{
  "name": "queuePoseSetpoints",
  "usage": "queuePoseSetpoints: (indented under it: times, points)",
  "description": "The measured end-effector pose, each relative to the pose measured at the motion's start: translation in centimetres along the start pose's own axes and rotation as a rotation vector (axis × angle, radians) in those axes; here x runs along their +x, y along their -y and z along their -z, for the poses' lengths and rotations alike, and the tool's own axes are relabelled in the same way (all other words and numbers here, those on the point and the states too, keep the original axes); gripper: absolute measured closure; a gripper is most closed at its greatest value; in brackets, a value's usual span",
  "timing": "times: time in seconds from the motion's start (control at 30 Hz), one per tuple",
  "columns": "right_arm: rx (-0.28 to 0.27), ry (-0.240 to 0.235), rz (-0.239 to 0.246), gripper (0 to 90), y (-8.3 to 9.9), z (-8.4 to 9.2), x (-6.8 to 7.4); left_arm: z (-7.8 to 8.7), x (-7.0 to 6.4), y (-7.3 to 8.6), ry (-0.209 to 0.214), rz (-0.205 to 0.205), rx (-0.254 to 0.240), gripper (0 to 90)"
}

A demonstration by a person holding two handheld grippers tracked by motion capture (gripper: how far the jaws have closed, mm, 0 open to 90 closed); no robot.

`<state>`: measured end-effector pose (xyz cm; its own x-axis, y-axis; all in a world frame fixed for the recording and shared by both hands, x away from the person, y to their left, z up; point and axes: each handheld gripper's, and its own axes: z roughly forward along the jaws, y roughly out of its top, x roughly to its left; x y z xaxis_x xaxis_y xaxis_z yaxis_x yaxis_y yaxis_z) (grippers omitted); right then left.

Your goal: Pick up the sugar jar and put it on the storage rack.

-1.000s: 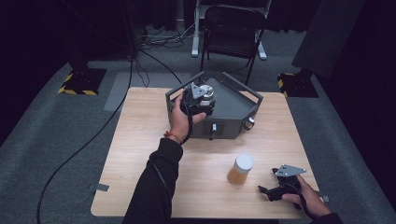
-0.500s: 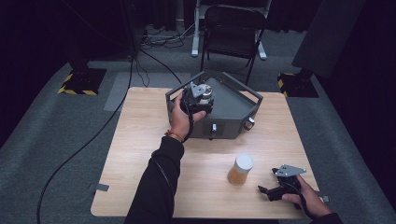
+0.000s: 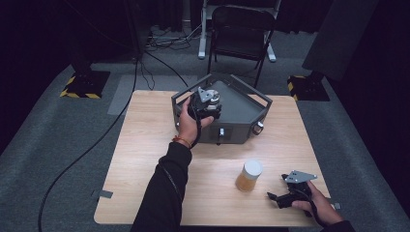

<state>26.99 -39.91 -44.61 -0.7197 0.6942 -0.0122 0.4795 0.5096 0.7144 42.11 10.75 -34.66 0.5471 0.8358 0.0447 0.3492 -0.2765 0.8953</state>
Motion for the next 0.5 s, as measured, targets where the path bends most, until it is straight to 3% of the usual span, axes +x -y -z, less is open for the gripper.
queuePoseSetpoints:
  times: [0.5]
  points:
    - [0.0, -0.001, 0.001, 0.0, 0.0, -0.01, -0.01, -0.01, 0.25, 0.24, 0.004, 0.009, -0.005, 29.2]
